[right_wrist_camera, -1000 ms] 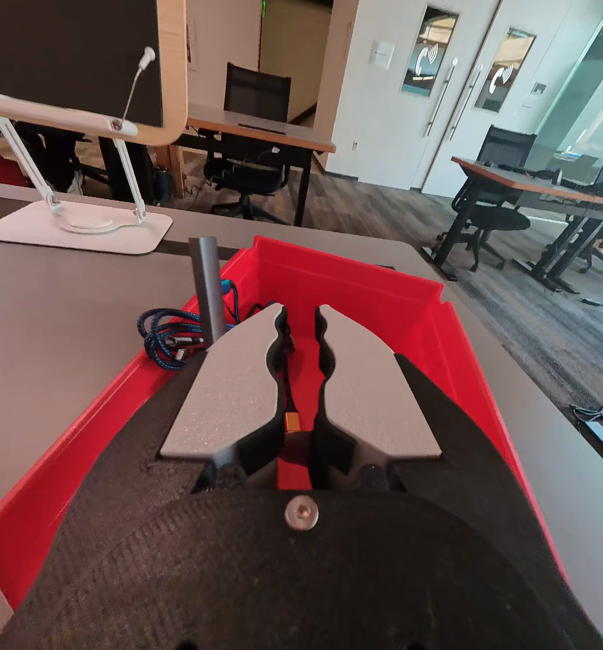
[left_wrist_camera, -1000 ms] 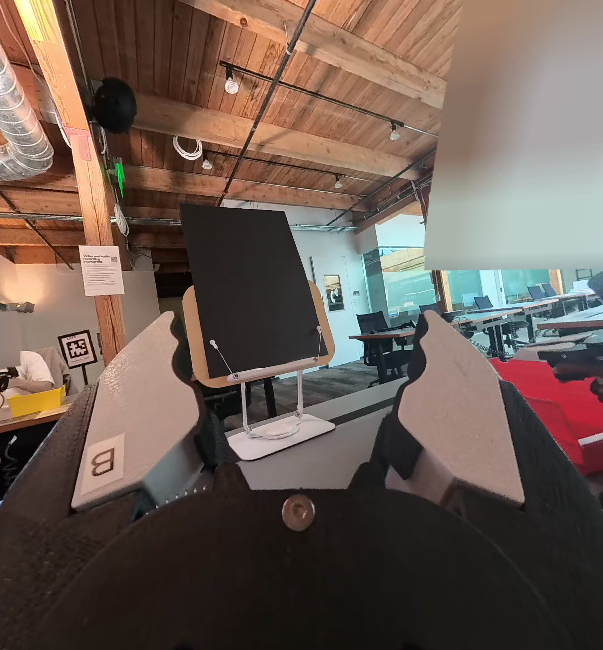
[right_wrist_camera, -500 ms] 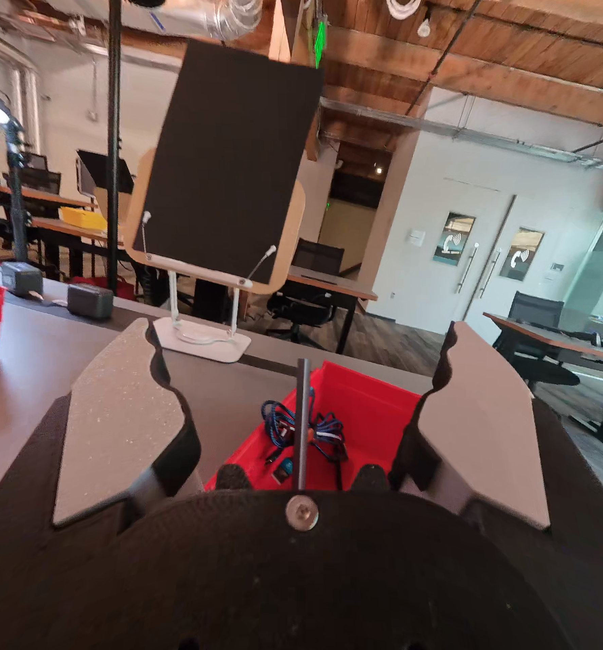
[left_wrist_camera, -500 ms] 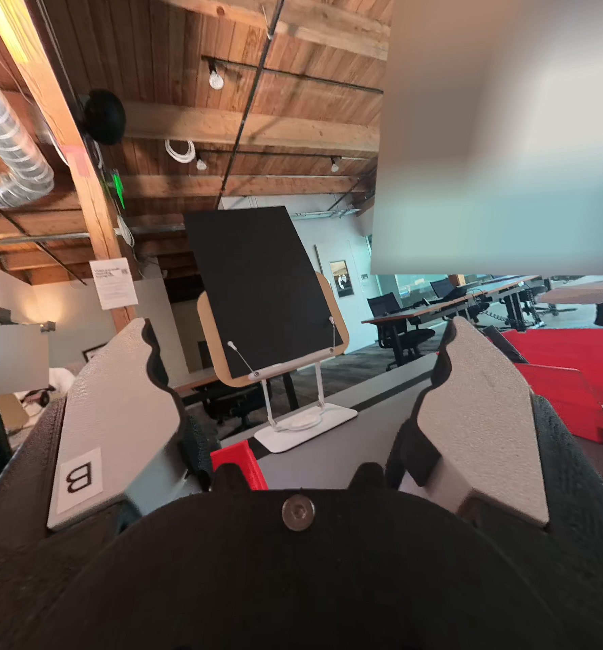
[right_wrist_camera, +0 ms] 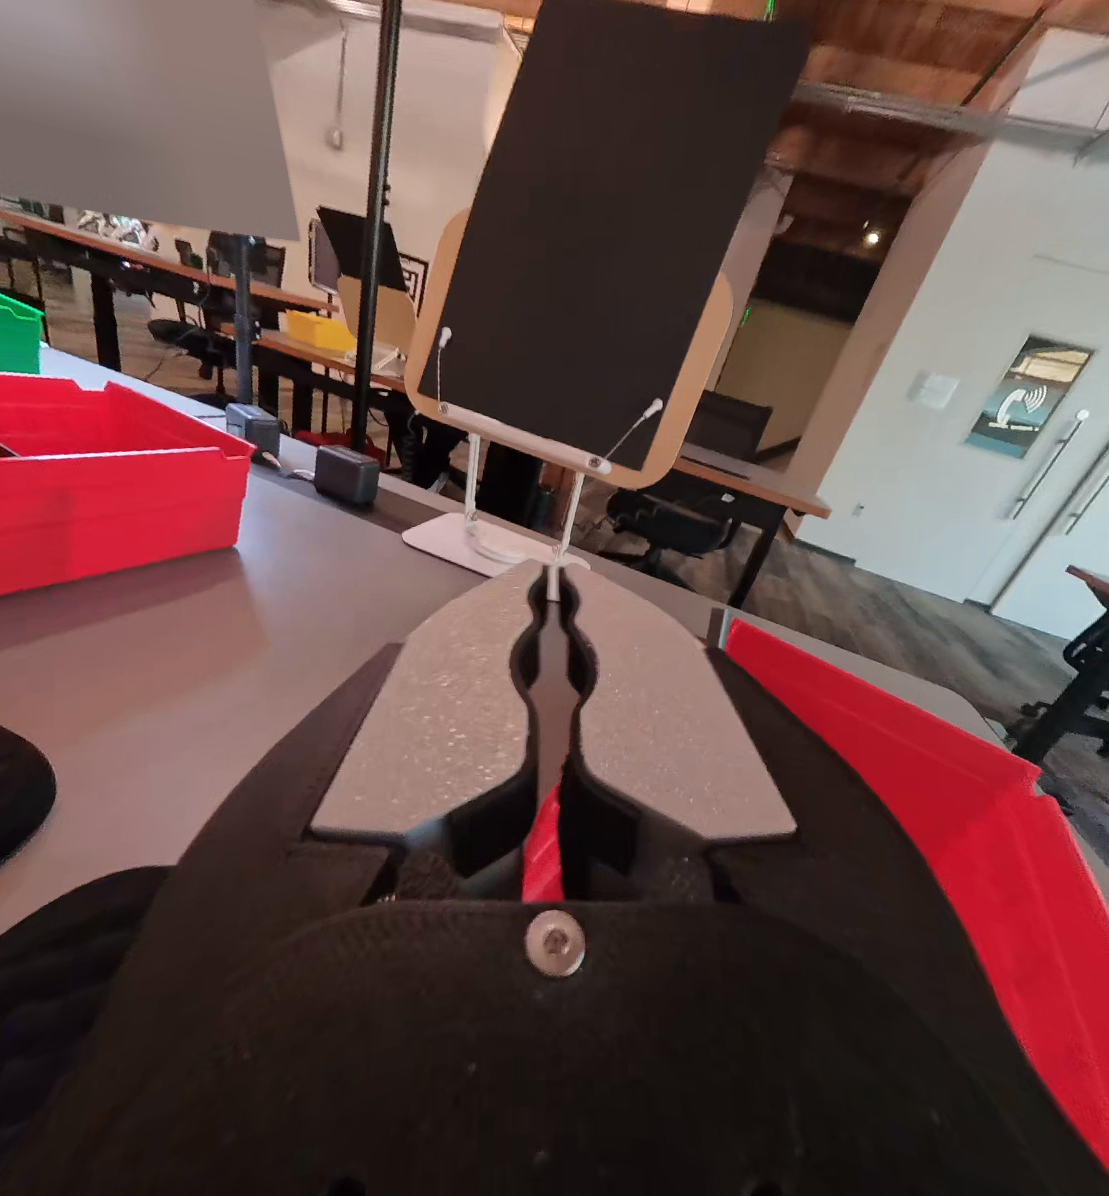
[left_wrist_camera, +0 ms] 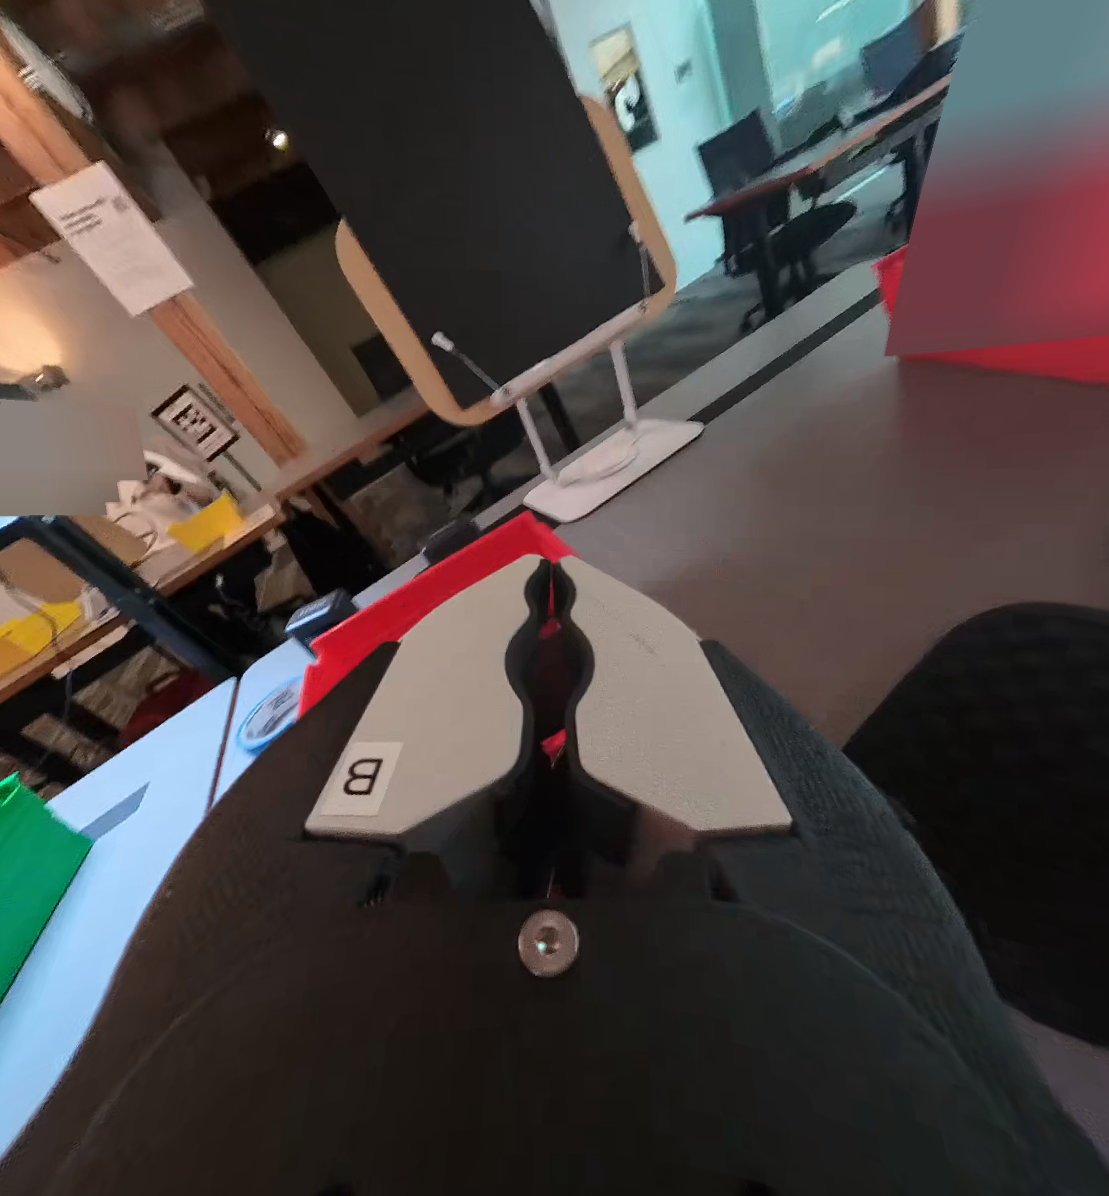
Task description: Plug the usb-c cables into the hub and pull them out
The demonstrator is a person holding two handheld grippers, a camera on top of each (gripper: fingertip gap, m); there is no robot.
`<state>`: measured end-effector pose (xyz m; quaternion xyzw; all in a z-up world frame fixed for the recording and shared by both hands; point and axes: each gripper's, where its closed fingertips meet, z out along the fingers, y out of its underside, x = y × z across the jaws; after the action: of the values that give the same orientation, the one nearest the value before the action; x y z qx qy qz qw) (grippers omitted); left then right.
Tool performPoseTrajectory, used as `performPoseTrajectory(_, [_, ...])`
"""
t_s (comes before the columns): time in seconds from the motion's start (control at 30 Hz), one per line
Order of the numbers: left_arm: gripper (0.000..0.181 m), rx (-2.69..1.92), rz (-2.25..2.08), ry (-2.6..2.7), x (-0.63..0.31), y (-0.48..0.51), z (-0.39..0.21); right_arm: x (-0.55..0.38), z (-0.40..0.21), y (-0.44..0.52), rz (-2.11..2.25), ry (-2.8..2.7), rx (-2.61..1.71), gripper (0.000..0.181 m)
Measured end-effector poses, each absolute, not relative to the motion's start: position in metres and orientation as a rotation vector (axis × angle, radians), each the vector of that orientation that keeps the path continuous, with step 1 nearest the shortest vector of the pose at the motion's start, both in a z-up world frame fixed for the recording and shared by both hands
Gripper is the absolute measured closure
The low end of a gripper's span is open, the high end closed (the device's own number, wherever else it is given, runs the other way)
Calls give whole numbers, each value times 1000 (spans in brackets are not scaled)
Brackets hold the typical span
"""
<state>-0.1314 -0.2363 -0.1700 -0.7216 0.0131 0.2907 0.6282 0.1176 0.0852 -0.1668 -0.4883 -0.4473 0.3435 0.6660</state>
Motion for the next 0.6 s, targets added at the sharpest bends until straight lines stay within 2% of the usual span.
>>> performPoseTrajectory(0.03, [180, -1680, 704, 12, -137, -240, -173, 116, -165, 83, 787, -1004, -1079, 156])
performPoseTrajectory(0.07, [163, -1700, 742, -5, -143, -243, -176, 115, -162, 82, 796, -994, -1041, 126])
performPoseTrajectory(0.1, [132, -1713, 778, -29, -149, -245, -178, 114, -161, 82, 793, -989, -1013, 102])
performPoseTrajectory(0.17, [54, -1719, 837, -106, -164, -248, -180, 115, -163, 91, 757, -967, -1048, 81])
performPoseTrajectory(0.2, [39, -1736, 860, -118, -168, -249, -184, 116, -165, 94, 748, -963, -1064, 77])
performPoseTrajectory(0.27, [37, -1773, 876, -78, -169, -248, -188, 117, -166, 96, 772, -966, -1084, 85])
performPoseTrajectory(0.3, [37, -1781, 860, -49, -167, -246, -187, 119, -169, 94, 794, -986, -1106, 110])
performPoseTrajectory(0.33, [38, -1774, 824, -15, -165, -241, -182, 121, -172, 92, 812, -1011, -1128, 160])
performPoseTrajectory(0.37, [43, -1757, 772, 27, -163, -233, -175, 122, -172, 88, 840, -1032, -1128, 181])
performPoseTrajectory(0.43, [86, -1789, 624, 135, -159, -217, -167, 121, -174, 80, 904, -1080, -1154, 181])
performPoseTrajectory(0.47, [94, -1831, 549, 199, -159, -208, -167, 121, -174, 78, 914, -1094, -1144, 181])
performPoseTrajectory(0.5, [94, -1885, 487, 274, -160, -200, -170, 122, -171, 78, 909, -1075, -1114, 181])
performPoseTrajectory(0.57, [92, -2025, 487, 471, -176, -186, -178, 124, -162, 76, 896, -1049, -1025, 157])
performPoseTrajectory(0.6, [94, -2106, 555, 610, -192, -182, -184, 125, -160, 74, 892, -1054, -999, 156])
